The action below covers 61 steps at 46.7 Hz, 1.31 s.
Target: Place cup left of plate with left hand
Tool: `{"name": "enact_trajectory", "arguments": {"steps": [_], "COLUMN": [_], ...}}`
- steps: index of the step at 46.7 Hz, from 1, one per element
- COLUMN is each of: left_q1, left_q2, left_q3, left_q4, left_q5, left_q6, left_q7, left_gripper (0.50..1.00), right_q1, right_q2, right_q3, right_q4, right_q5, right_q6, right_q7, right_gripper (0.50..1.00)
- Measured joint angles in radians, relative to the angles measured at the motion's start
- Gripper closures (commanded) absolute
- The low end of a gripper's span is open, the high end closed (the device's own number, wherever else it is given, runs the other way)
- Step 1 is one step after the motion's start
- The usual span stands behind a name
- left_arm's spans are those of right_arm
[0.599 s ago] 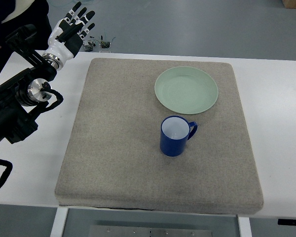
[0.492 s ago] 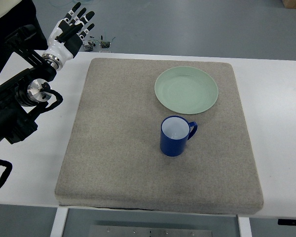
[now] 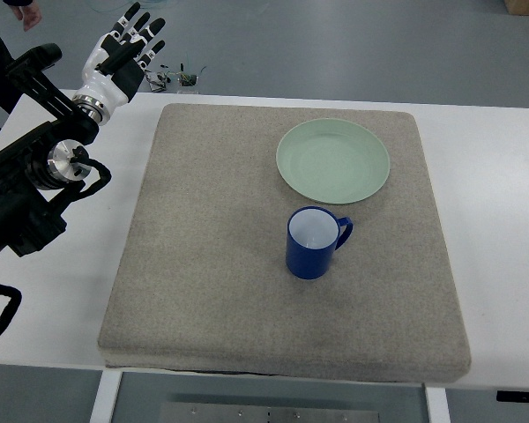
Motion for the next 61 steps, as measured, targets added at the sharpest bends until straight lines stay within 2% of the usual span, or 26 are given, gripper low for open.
{"name": "enact_trajectory", "arguments": {"steps": [14, 21, 28, 33, 41, 50, 61], "left_q1": [-0.004, -0.005, -0.014, -0.02, -0.013, -0.007, 0.055], "left_q2": [0.027, 0.079, 0.135, 0.193, 0.244, 0.306, 0.388], "left_q3": [0.011, 0.025, 0.167, 0.261, 0.306, 0.367, 0.387], "left_q4": [-0.035, -0.137, -0.27, -0.392, -0.521, -0.612, -0.647], "left_q5": [0.003, 0.006, 0.032, 0.087, 0.206, 0.305, 0.426], "left_q6": [0.008, 0.011, 0.008, -0.002, -0.015, -0.08, -0.224], "left_q7": [0.009, 0.017, 0.022, 0.022, 0.022, 0.02, 0.018], "left_gripper": [0.508, 0.508, 0.508, 0.506, 0.506, 0.506, 0.506], "right_q1": [0.0, 0.0, 0.0, 0.0, 0.0, 0.0, 0.0], "right_q2": [0.0, 0.0, 0.0, 0.0, 0.0, 0.0, 0.0], "right_q3": [0.0, 0.0, 0.0, 0.0, 0.0, 0.0, 0.0], "right_q4": [0.0, 0.0, 0.0, 0.001, 0.0, 0.0, 0.0], "right_q5": [0.0, 0.0, 0.0, 0.0, 0.0, 0.0, 0.0], "right_q6": [0.0, 0.0, 0.0, 0.0, 0.0, 0.0, 0.0], "right_q7": [0.0, 0.0, 0.0, 0.0, 0.0, 0.0, 0.0], "right_gripper": [0.566, 0.566, 0.566, 0.566, 0.566, 0.566, 0.566]}}
